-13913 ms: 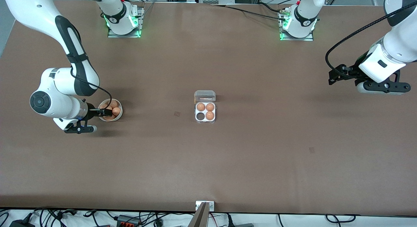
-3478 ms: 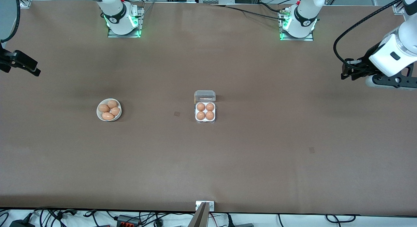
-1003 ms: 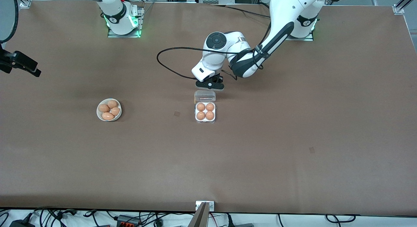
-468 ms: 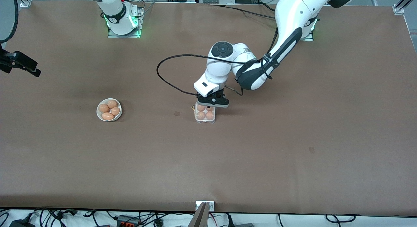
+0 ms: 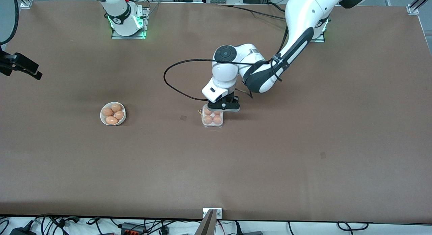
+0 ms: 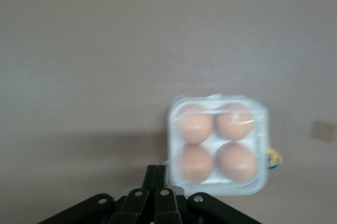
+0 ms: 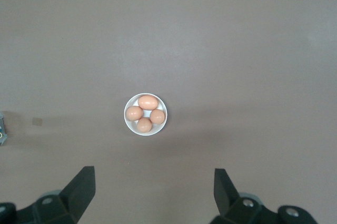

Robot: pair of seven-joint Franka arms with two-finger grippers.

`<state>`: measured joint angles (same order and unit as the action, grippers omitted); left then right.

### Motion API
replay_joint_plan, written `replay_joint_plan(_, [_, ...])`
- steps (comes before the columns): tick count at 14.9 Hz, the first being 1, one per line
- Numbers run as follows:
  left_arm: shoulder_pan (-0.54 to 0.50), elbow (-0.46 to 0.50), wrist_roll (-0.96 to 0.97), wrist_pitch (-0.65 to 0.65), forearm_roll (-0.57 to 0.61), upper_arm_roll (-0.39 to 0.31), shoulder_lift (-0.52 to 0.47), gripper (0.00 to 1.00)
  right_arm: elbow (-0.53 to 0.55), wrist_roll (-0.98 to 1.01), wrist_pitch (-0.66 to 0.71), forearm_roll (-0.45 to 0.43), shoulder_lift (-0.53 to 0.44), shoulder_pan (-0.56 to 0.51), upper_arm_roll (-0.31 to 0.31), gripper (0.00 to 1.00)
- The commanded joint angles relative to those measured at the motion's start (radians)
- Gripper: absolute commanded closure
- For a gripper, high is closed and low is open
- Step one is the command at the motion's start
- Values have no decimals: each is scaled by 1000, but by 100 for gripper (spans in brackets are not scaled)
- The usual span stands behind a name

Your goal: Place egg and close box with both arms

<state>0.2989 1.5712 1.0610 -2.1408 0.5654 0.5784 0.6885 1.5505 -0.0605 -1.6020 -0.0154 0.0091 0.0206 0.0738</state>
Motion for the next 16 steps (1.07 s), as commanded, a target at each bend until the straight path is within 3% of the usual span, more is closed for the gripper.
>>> replay_joint_plan(1, [-24, -19, -131, 204, -51, 28, -72, 99, -10, 1, 7, 14, 0, -4, 1, 0])
replay_joint_plan(4, [-27, -109, -342, 489, -55, 43, -92, 99, -10, 1, 8, 12, -1, -2, 1, 0])
replay_joint_plan(6, [-29, -201, -523, 643, -52, 38, -92, 92, -10, 1, 10, 14, -1, -4, 3, 0])
replay_joint_plan(7, [-41, -239, -597, 686, -52, 35, -93, 79, -9, 1, 10, 12, -1, -4, 3, 0])
replay_joint_plan(8, [-64, -275, -648, 715, -50, 35, -93, 50, -10, 1, 11, 12, -1, -5, 3, 0])
replay_joint_plan(9, [-96, -296, -691, 731, -53, 40, -99, 12, -10, 1, 11, 12, -1, -7, 4, 0])
replay_joint_plan(10, [-137, -301, -725, 733, -59, 46, -115, 0, -10, 1, 10, 14, -1, -8, 6, 0])
replay_joint_plan(16, [-378, -437, -747, 737, -255, 43, -145, 0, -10, 1, 11, 8, -1, -10, 6, 0])
